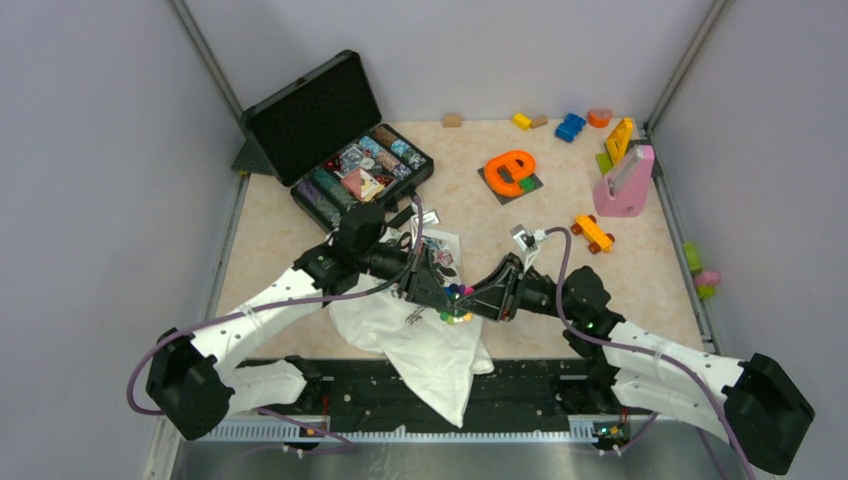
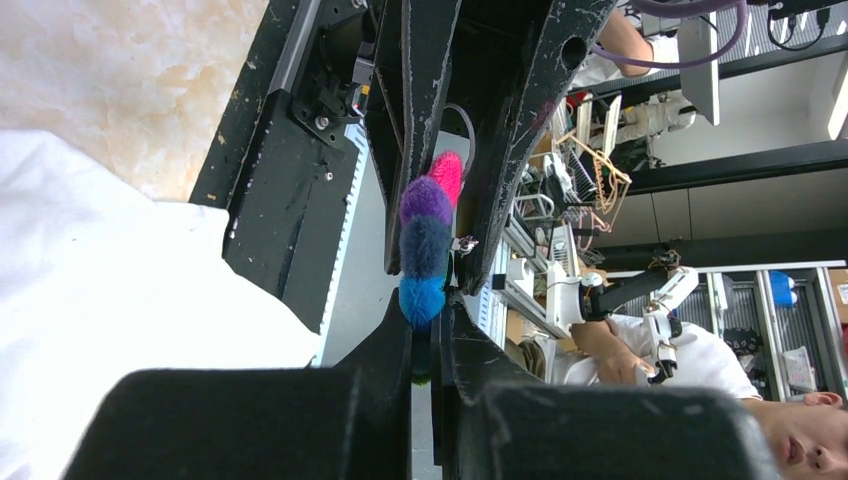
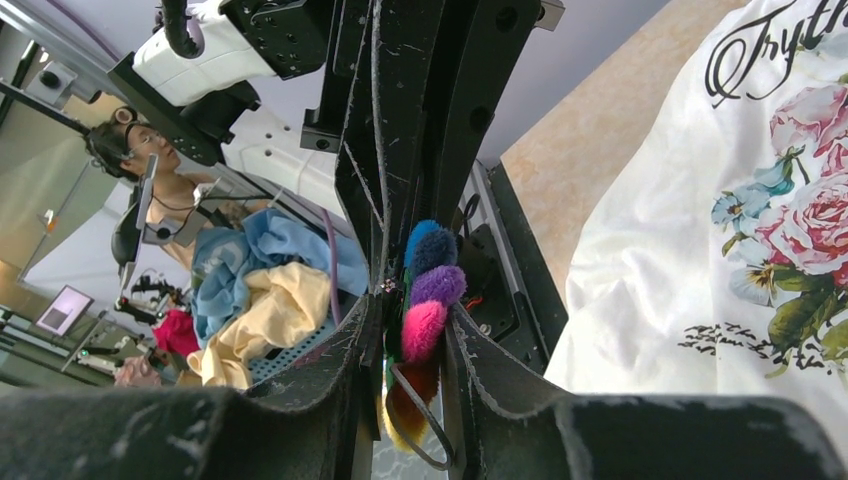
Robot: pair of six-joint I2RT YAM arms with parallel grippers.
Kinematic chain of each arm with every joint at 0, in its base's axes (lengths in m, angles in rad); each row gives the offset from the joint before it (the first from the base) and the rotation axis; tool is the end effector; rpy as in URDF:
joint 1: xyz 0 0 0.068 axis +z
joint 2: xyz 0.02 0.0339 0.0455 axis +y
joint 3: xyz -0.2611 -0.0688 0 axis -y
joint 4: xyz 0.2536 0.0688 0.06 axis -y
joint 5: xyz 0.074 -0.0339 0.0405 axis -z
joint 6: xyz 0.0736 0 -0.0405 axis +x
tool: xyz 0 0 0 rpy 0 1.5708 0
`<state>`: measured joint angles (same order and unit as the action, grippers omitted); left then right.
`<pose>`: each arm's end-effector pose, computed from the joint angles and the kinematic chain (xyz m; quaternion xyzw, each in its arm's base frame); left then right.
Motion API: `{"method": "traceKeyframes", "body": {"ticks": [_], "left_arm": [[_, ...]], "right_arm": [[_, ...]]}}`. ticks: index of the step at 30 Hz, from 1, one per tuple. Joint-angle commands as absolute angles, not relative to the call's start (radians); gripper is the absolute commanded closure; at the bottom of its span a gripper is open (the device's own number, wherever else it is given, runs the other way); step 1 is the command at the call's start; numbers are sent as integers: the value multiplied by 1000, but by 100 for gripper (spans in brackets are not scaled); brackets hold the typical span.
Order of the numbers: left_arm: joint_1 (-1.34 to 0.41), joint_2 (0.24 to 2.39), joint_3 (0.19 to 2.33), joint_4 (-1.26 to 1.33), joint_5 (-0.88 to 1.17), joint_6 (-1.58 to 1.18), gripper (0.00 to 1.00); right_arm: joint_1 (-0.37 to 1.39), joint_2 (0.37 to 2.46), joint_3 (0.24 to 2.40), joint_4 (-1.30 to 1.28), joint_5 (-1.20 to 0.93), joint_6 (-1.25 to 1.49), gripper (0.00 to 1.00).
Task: Remove the brooch from the garment
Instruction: Close the brooch.
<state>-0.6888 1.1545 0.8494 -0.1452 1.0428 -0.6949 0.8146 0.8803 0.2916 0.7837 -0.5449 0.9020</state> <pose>0.1714 -0.2235 0.2850 0.2624 0.7354 -0.6189 0.0856 0.1316 0.1951 0.2504 -0.1810 0.6200 0.6748 0.3571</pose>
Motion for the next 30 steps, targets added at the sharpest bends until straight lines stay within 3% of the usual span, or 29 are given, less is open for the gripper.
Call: {"method": "traceKeyframes", "body": {"ticks": [1, 23, 26, 30], "left_arm": [[-710, 1151, 913, -66, 1057, -698, 100], [-700, 1121, 883, -34, 1030, -719, 100], [-695, 1116, 872, -28, 1033, -725, 93], [-679, 1090, 832, 27, 1032, -755, 76]], "right_arm": [[816, 907, 341, 740, -549, 874, 86], [813, 853, 312, 737, -536, 844, 81], [812, 846, 310, 732, -536, 841, 82], [812, 830, 304, 730, -531, 842, 84]]}}
